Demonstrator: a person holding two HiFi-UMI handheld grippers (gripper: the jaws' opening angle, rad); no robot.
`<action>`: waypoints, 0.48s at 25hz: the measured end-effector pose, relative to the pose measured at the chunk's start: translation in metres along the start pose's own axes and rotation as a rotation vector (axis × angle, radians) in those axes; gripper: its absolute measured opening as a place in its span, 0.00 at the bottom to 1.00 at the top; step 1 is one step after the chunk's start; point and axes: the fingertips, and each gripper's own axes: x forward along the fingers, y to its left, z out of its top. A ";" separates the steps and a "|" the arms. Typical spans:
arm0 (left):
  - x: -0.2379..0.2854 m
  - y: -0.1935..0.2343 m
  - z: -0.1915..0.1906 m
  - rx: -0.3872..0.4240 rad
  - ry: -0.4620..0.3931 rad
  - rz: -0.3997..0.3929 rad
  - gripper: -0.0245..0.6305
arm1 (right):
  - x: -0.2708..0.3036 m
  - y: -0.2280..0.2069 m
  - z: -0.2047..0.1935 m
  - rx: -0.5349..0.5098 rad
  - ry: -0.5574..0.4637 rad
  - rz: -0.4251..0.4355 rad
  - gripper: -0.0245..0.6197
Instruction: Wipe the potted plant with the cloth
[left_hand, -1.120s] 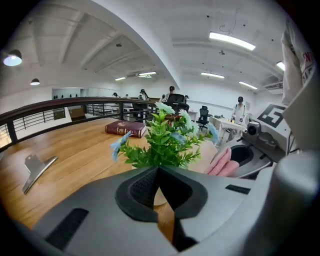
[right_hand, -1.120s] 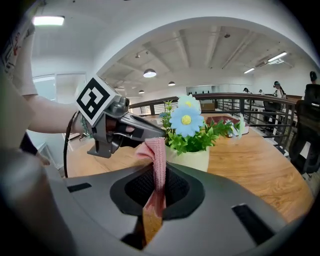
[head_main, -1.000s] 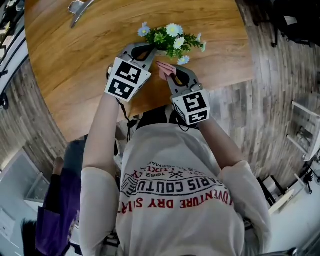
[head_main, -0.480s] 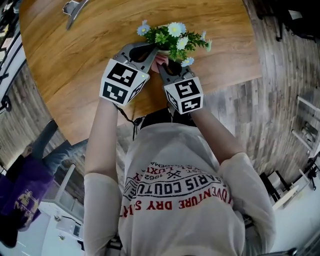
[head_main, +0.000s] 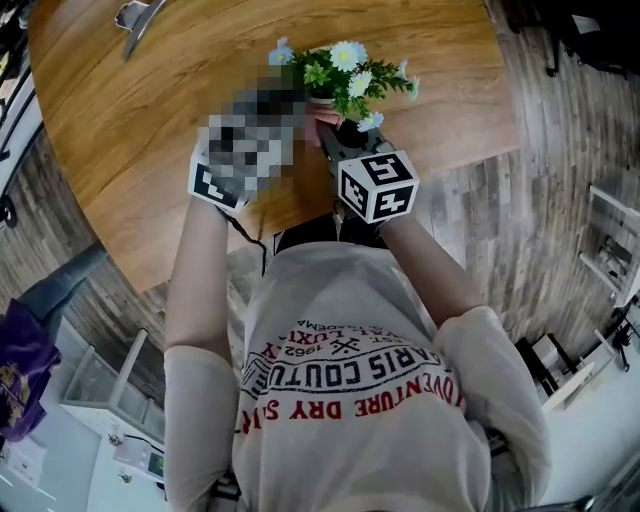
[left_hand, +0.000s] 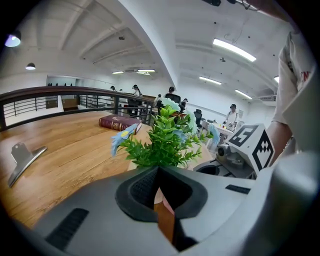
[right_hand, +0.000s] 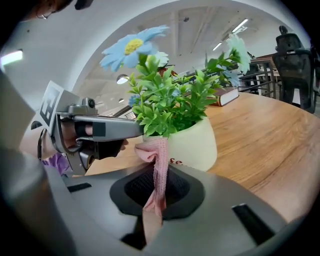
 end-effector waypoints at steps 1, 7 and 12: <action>0.000 0.000 0.000 0.001 0.000 -0.002 0.06 | -0.001 -0.002 0.000 0.001 0.003 -0.005 0.10; -0.001 0.001 0.000 0.007 0.001 -0.002 0.06 | -0.009 -0.014 0.002 -0.039 0.027 -0.039 0.10; 0.000 0.000 0.000 0.022 0.014 0.001 0.06 | -0.020 -0.035 0.003 -0.061 0.046 -0.075 0.10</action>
